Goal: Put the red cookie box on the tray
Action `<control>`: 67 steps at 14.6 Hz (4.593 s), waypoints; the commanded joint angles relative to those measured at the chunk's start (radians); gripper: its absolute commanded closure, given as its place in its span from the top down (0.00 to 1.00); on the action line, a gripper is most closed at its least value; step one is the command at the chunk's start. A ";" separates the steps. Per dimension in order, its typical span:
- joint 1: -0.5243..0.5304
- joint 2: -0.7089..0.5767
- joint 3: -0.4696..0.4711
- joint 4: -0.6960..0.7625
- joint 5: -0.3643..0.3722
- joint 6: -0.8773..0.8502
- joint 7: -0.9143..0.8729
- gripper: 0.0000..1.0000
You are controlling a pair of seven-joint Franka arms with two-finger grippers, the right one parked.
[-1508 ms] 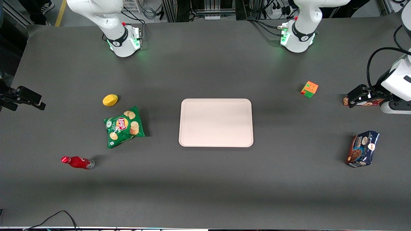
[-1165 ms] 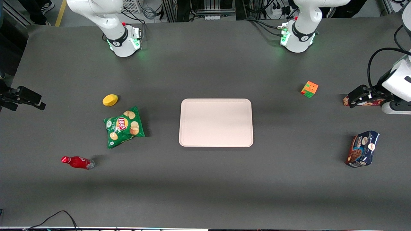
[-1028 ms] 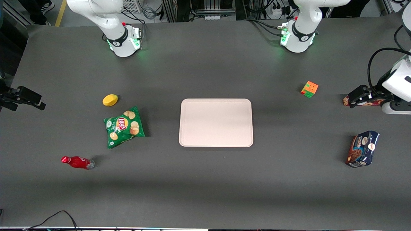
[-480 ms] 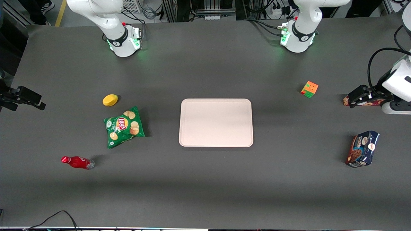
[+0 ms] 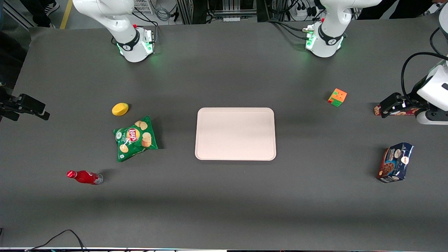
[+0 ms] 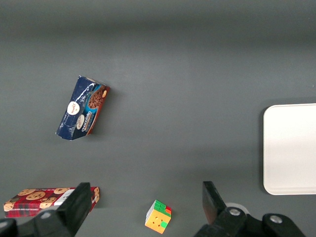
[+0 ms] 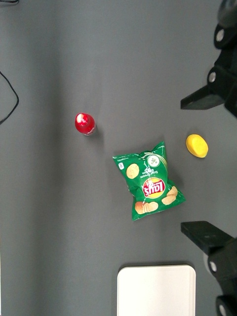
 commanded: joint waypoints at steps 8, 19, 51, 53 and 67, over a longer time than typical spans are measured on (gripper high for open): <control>0.073 0.011 0.076 0.026 0.021 -0.056 0.018 1.00; 0.289 0.117 0.324 0.024 0.012 -0.039 0.671 1.00; 0.386 0.106 0.326 -0.600 -0.053 0.594 2.068 1.00; 0.404 0.099 0.333 -0.644 -0.053 0.626 2.139 1.00; 0.412 0.123 0.339 -0.757 -0.088 0.821 2.279 1.00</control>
